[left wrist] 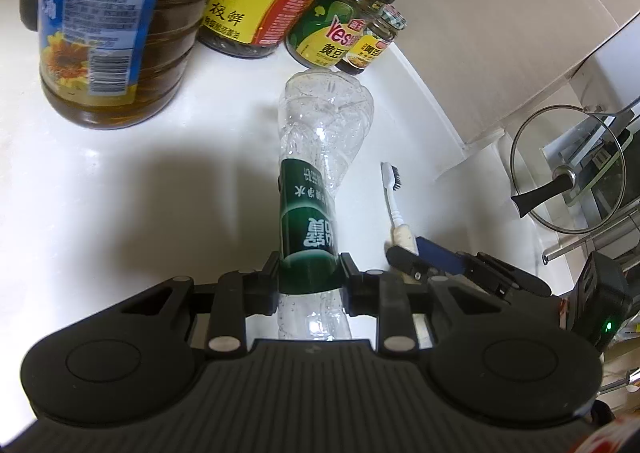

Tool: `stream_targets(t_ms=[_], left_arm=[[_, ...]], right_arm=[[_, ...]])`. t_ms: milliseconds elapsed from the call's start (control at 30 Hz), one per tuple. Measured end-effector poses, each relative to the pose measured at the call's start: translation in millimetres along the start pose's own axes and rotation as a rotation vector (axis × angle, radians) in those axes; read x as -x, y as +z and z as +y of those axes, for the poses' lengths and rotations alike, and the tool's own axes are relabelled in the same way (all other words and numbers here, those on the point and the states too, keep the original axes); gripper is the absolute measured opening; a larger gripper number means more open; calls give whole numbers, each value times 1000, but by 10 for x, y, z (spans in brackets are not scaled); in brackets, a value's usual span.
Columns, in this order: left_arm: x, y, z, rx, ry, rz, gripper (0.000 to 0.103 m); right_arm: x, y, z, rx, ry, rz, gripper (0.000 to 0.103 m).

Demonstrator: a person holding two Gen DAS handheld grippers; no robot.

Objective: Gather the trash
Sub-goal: 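Grasp the white toothbrush handle with the right gripper while the left gripper holds the bottle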

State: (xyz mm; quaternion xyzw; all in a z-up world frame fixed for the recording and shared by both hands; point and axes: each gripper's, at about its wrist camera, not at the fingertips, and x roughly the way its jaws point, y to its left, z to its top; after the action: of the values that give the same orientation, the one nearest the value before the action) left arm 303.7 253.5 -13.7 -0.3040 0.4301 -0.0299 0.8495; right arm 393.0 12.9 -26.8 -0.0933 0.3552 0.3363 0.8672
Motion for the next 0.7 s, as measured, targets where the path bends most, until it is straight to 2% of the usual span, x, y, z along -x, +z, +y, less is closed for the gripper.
stream_targets(t_ms=[100, 133, 167, 400, 700], left_arm=[[20, -13, 24, 1, 2, -4, 25], [25, -18, 30, 0, 2, -4, 25], [33, -22, 31, -3, 1, -5, 25], [65, -34, 26, -21, -28, 0, 25], [163, -222, -143, -31, -76, -6, 25]], right_arm=[[-52, -4, 102, -2, -17, -8, 33], [-68, 1, 138, 2, -28, -13, 29], [-71, -4, 160, 6, -38, -16, 21], [104, -118, 217, -21, -63, -26, 20], [611, -220, 172, -98, -44, -70, 20]])
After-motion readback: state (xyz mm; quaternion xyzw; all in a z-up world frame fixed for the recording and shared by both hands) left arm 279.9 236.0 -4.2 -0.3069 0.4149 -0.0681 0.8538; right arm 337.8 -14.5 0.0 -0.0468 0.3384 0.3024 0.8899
